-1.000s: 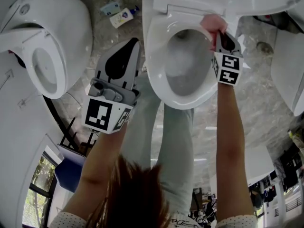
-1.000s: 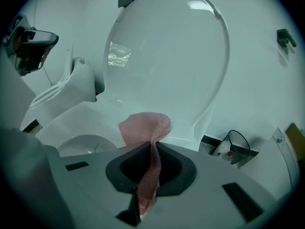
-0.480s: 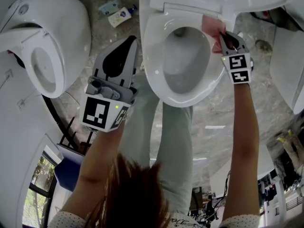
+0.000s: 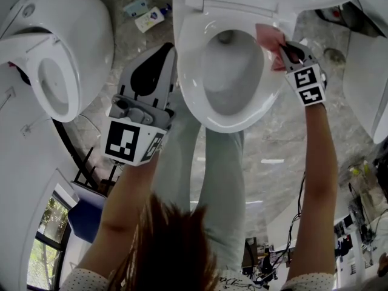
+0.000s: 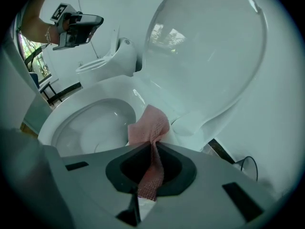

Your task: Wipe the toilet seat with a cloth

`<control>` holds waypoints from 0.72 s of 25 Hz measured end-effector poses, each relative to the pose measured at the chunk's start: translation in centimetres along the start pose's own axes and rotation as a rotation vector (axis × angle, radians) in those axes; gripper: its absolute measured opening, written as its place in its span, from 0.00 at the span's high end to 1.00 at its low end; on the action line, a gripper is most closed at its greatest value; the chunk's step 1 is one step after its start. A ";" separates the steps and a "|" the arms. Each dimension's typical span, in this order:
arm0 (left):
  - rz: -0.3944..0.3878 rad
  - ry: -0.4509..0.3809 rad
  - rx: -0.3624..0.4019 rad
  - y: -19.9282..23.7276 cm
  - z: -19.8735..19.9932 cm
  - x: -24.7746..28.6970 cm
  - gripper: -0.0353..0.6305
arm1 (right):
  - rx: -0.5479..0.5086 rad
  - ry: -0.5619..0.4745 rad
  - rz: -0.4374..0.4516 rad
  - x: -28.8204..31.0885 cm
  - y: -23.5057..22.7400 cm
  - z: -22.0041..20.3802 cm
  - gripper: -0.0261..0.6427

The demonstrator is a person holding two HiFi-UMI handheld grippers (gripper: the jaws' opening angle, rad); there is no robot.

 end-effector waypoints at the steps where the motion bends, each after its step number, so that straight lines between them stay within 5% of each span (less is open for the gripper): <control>1: -0.001 0.000 0.002 -0.2 0.0 0.1 0.94 | 0.008 0.003 0.011 -0.1 0.0 -0.2 0.91; 18: 0.000 -0.003 0.009 -3.6 -1.1 0.0 0.94 | 0.082 0.042 0.154 -2.1 2.6 -3.8 0.91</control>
Point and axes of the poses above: the fingertips, and each gripper's own axes: x forward along the fingers, y to its left, z out of its top, the point moved 10 cm from there along -x, backward along the fingers, and after that the axes turned 13 degrees about -z, right-handed, at the moved point
